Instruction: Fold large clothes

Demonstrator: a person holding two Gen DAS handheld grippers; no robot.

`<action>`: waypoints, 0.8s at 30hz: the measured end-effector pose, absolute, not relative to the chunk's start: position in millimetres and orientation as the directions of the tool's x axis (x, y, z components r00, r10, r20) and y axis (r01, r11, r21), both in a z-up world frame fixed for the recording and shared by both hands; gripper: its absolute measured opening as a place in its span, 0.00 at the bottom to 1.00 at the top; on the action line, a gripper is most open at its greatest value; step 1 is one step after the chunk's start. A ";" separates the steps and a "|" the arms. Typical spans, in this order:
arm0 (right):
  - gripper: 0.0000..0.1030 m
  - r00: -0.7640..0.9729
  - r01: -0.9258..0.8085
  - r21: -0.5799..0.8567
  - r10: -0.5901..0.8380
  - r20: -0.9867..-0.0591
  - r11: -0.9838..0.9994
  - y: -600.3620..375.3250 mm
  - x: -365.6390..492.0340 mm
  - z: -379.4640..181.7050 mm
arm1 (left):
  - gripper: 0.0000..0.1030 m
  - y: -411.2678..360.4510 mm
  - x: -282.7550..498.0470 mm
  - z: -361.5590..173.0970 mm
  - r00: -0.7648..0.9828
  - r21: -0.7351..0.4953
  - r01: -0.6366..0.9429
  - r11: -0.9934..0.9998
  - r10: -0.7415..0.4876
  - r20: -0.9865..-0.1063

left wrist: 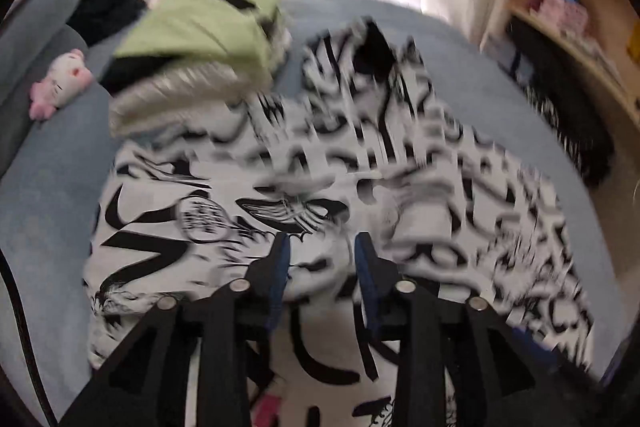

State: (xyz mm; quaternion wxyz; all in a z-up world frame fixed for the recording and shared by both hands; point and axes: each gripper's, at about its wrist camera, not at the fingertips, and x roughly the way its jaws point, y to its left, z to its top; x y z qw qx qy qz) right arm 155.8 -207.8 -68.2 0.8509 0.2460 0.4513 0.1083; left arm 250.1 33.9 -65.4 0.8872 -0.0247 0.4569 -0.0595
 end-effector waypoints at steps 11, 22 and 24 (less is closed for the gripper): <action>0.44 0.553 0.052 0.566 0.448 -0.702 0.823 -219.9 153.1 -81.6 | 0.61 61.9 217.1 -69.7 0.595 -0.103 0.043 0.994 -0.108 -0.797; 0.47 0.474 -0.008 0.585 0.518 -0.712 0.811 -191.3 220.5 -83.2 | 0.62 101.2 210.1 -65.4 0.620 -0.155 -0.031 0.987 -0.103 -0.778; 0.47 0.451 -0.014 0.578 0.521 -0.724 0.816 -181.9 242.0 -91.1 | 0.62 109.2 211.3 -66.7 0.621 -0.166 -0.048 0.985 -0.101 -0.777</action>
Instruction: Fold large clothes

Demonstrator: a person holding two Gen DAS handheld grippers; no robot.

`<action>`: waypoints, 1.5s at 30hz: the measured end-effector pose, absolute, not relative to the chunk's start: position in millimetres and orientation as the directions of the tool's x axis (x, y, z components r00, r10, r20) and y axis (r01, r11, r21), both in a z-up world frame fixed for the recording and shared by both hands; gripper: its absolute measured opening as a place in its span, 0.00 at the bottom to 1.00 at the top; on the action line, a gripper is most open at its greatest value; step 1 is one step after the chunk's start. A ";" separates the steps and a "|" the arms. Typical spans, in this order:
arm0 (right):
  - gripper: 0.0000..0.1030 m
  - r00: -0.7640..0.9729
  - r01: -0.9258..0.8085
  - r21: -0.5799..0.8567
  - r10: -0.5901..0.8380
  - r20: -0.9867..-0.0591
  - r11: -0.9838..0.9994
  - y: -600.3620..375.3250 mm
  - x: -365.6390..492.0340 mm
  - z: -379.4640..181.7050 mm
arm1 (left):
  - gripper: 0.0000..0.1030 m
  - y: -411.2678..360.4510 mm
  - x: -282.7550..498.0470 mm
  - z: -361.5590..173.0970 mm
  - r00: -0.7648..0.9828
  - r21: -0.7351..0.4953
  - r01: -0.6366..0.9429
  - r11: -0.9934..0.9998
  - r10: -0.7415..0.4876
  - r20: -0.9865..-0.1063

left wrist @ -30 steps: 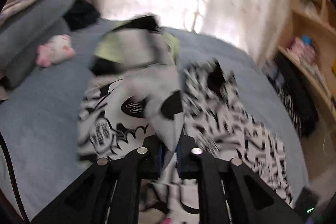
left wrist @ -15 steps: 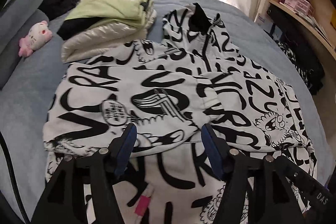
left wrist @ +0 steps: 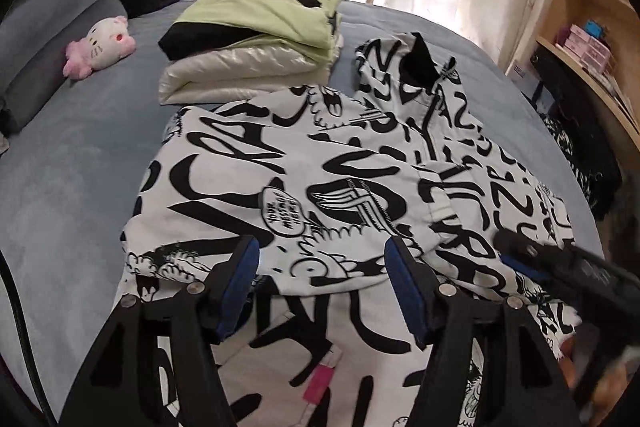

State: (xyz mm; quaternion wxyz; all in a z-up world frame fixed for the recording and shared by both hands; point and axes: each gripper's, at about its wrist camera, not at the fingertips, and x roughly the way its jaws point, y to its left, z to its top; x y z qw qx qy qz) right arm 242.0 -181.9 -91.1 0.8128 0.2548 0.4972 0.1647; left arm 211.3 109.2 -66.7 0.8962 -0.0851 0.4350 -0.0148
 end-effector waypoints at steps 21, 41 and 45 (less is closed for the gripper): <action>0.12 0.644 -0.166 0.485 0.467 -0.606 0.859 -172.4 278.1 -32.7 | 0.62 226.6 220.2 -69.5 0.655 -0.168 -0.297 0.940 0.073 -0.752; 0.37 0.442 0.105 0.558 0.464 -0.768 0.823 -245.7 251.4 -132.0 | 0.62 247.3 203.1 -132.1 0.489 -0.150 -0.125 0.981 -0.070 -0.869; 0.37 0.428 0.100 0.551 0.464 -0.776 0.829 -233.8 259.2 -138.0 | 0.62 249.4 202.8 -144.5 0.444 -0.071 -0.097 0.993 -0.021 -0.896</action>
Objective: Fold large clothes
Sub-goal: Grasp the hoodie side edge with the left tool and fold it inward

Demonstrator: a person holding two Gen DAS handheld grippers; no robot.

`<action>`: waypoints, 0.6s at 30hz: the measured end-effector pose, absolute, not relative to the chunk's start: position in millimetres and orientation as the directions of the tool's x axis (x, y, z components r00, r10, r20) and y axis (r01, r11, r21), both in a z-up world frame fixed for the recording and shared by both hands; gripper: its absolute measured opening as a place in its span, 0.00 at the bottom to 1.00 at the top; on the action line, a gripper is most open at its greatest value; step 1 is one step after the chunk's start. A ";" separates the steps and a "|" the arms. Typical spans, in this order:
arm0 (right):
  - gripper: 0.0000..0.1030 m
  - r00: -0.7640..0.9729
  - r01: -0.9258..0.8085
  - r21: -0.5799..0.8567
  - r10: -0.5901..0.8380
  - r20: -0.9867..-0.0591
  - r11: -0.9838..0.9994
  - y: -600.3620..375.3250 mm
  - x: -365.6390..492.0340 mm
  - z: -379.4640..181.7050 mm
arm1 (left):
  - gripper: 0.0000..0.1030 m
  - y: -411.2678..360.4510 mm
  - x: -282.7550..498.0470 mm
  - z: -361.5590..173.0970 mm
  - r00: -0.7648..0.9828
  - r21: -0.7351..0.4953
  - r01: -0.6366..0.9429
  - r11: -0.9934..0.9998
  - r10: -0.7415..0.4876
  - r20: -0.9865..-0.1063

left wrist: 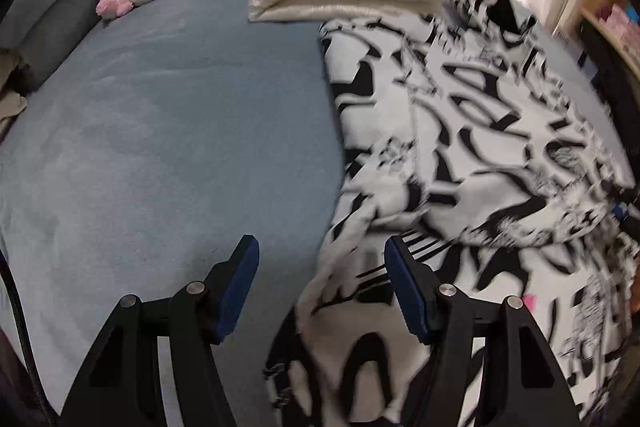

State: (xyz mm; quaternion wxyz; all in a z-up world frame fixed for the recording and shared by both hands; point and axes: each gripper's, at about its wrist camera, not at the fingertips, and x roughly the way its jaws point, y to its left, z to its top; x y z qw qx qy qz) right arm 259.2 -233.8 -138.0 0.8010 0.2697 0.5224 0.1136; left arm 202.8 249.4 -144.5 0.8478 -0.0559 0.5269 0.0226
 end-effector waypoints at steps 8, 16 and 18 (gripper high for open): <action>0.37 0.437 0.085 0.510 0.428 -0.791 0.856 -222.5 267.1 -145.6 | 0.53 235.2 229.3 -159.3 0.444 -0.040 -0.116 0.992 0.016 -0.896; 0.19 0.561 -0.094 0.433 0.407 -0.720 0.896 -183.3 282.1 -113.1 | 0.20 261.9 221.9 -166.7 0.506 -0.214 -0.266 0.940 -0.053 -0.861; 0.19 0.576 -0.070 0.324 0.303 -0.759 0.943 -174.3 289.4 -122.3 | 0.21 263.8 220.6 -171.6 0.497 -0.213 -0.264 0.941 -0.057 -0.866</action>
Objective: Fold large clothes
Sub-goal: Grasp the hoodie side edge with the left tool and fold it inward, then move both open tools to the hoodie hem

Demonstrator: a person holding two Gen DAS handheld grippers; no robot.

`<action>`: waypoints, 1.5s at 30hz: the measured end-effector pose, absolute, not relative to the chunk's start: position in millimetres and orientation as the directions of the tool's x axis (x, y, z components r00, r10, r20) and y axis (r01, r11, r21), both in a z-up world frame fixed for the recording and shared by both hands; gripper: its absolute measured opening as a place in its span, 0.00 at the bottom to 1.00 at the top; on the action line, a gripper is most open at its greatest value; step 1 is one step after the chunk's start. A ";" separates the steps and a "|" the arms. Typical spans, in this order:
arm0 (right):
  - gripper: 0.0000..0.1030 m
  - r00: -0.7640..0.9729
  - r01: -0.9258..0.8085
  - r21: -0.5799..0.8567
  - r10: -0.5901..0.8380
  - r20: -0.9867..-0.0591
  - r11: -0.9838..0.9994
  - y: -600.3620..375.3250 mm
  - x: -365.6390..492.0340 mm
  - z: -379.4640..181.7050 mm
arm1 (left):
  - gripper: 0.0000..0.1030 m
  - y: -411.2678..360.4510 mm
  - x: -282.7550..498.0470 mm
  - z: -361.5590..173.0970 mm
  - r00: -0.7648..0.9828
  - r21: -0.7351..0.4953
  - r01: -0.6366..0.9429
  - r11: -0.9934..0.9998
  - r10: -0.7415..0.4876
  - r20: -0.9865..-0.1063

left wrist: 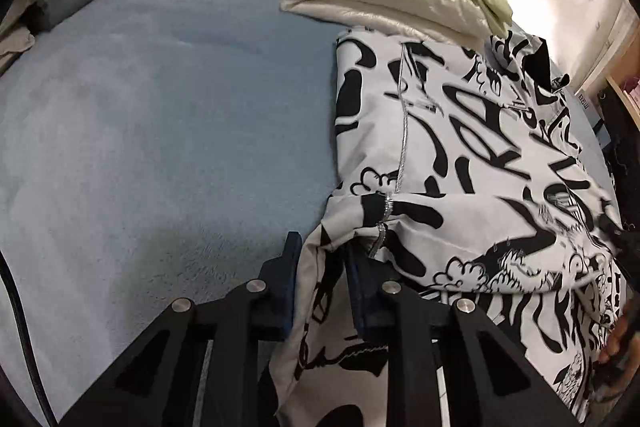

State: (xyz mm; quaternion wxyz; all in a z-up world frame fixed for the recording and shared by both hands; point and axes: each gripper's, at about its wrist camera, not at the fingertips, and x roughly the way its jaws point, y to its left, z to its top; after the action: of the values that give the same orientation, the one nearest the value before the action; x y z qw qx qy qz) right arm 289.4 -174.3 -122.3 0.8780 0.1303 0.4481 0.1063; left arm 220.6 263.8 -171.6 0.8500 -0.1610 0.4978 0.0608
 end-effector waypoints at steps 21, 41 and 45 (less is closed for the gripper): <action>0.36 0.548 -0.230 0.324 0.397 -0.736 0.918 -100.0 265.7 -84.3 | 0.41 169.1 258.4 -105.6 0.582 -0.104 -0.044 0.994 -0.059 -0.811; 0.36 0.698 -0.195 0.198 0.278 -0.660 0.961 -73.8 243.5 -67.0 | 0.41 154.7 285.0 -164.1 0.502 -0.057 -0.085 0.995 -0.007 -0.865; 0.36 0.644 -0.296 0.248 0.384 -0.662 0.923 -52.7 238.4 -75.5 | 0.41 156.7 284.9 -164.3 0.501 -0.076 -0.088 0.993 -0.021 -0.865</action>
State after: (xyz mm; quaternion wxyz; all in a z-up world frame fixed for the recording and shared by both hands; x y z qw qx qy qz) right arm 238.4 -52.7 -75.5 0.9048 0.0585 0.3778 0.1878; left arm 284.9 156.7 -164.3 0.8646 -0.0550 0.4990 0.0194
